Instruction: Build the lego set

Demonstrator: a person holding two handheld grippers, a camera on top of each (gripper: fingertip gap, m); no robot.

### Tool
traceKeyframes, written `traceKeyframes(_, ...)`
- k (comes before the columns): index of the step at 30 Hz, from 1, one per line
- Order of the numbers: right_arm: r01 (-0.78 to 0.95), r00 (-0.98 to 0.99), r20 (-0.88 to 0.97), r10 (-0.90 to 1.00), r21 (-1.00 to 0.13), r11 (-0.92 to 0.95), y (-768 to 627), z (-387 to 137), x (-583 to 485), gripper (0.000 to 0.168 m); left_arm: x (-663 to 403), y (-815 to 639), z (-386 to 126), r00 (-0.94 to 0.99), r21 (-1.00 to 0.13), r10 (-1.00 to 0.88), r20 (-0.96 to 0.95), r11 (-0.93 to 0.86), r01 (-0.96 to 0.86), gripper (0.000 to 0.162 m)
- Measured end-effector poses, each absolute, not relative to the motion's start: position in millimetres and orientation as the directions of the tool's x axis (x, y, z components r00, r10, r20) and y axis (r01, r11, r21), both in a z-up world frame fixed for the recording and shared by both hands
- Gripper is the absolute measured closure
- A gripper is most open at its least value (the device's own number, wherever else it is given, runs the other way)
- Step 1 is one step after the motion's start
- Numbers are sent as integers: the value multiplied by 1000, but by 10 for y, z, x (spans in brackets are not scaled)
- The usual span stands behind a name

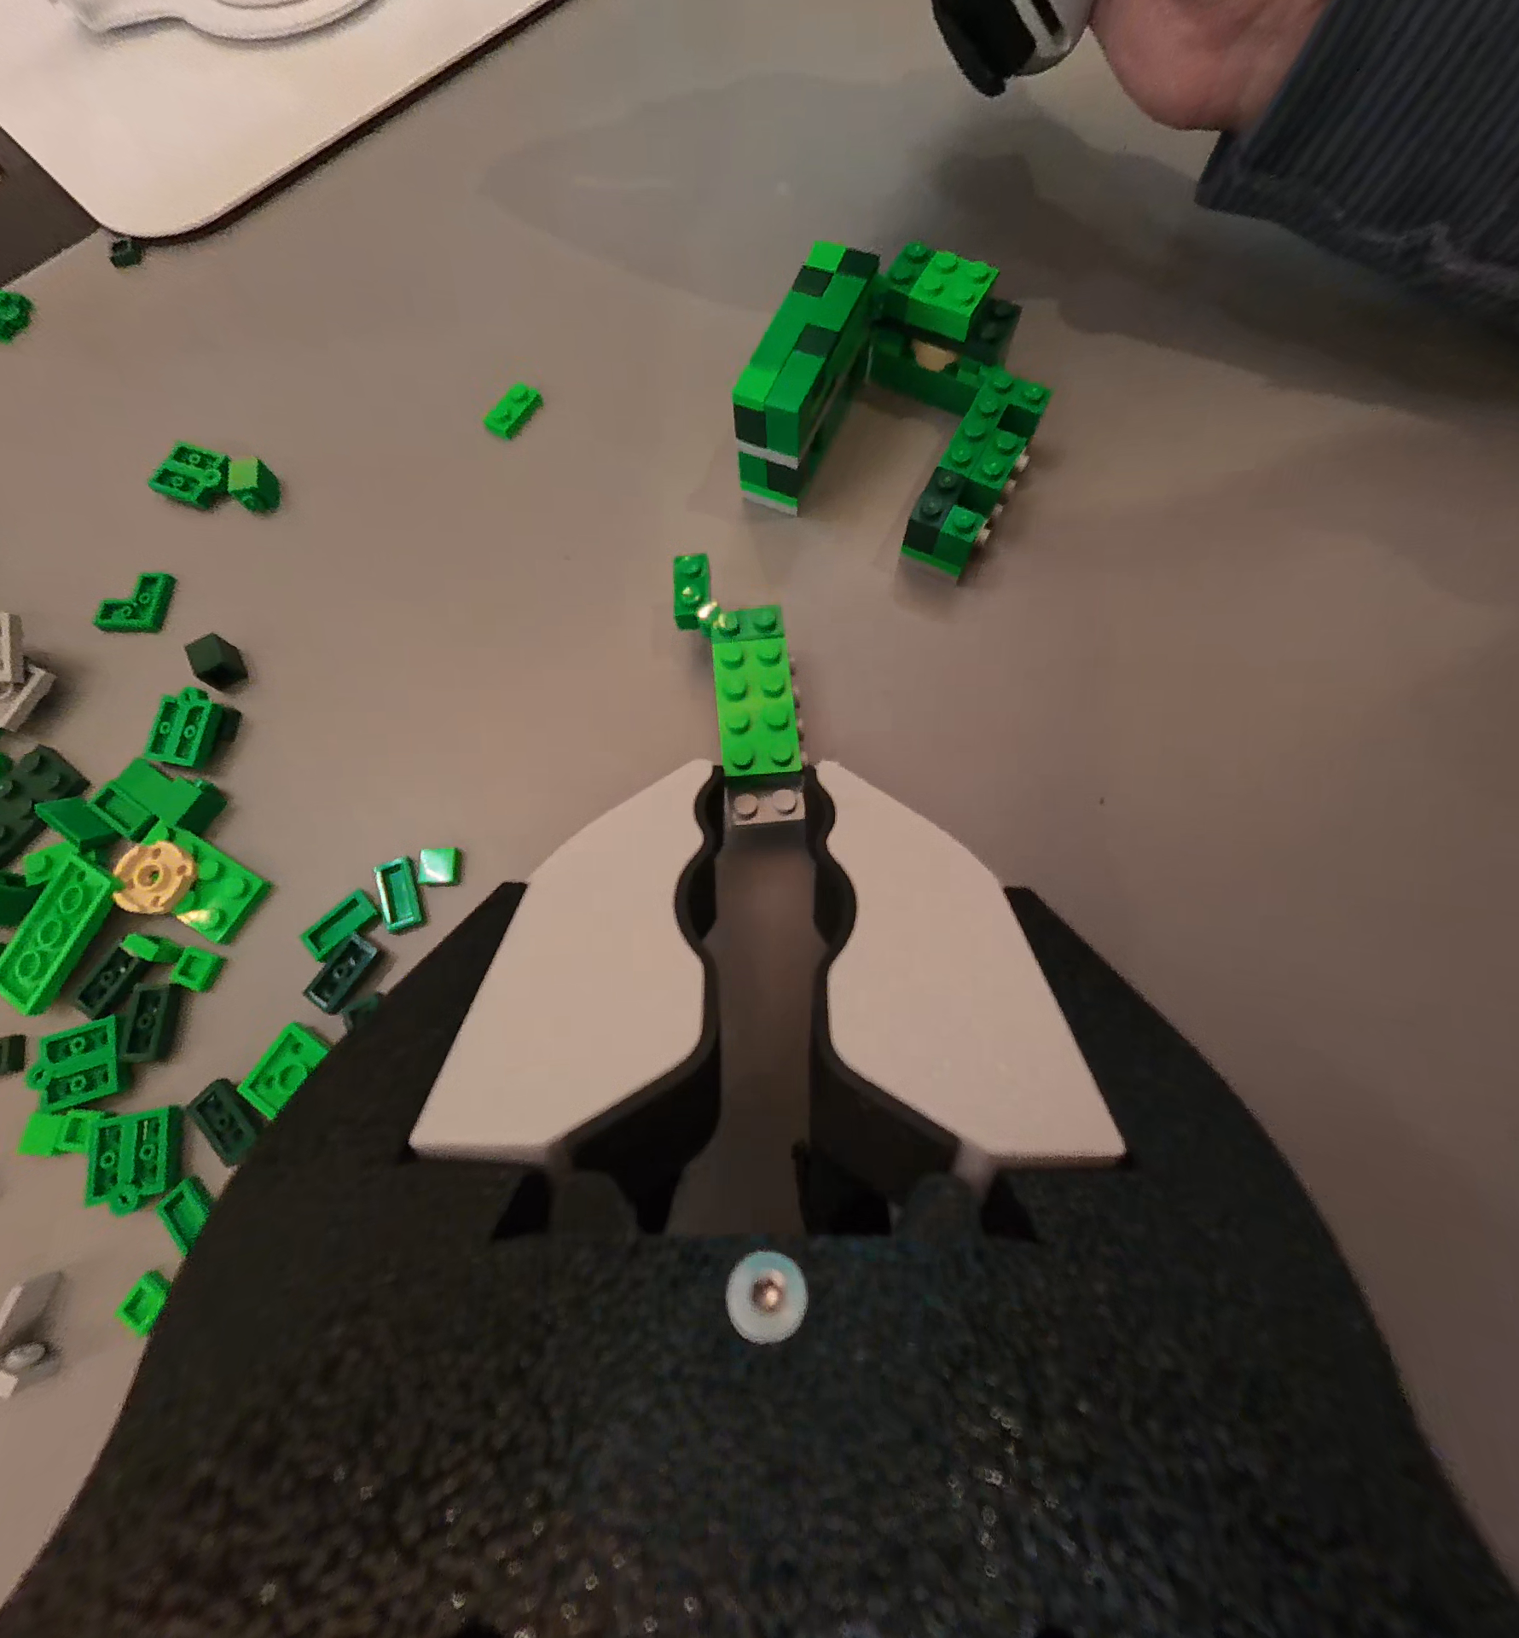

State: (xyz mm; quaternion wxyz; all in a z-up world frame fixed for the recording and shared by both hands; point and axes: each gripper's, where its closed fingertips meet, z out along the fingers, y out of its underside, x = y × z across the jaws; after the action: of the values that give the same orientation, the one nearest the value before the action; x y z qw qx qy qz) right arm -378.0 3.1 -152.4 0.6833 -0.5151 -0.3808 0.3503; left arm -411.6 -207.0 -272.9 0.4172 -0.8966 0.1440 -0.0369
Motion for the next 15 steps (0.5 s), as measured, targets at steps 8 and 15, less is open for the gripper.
traceKeyframes(8,-82,461,162,873,-971,223,27,-1534,-3787,168,-4105,-2074,-2787,951,-747,-304,-61,-618,-246,146)
traceKeyframes(15,-93,443,120,888,-980,179,3,-1541,-3804,163,-4069,-2149,-2790,953,-755,-304,-1,-625,-200,118)
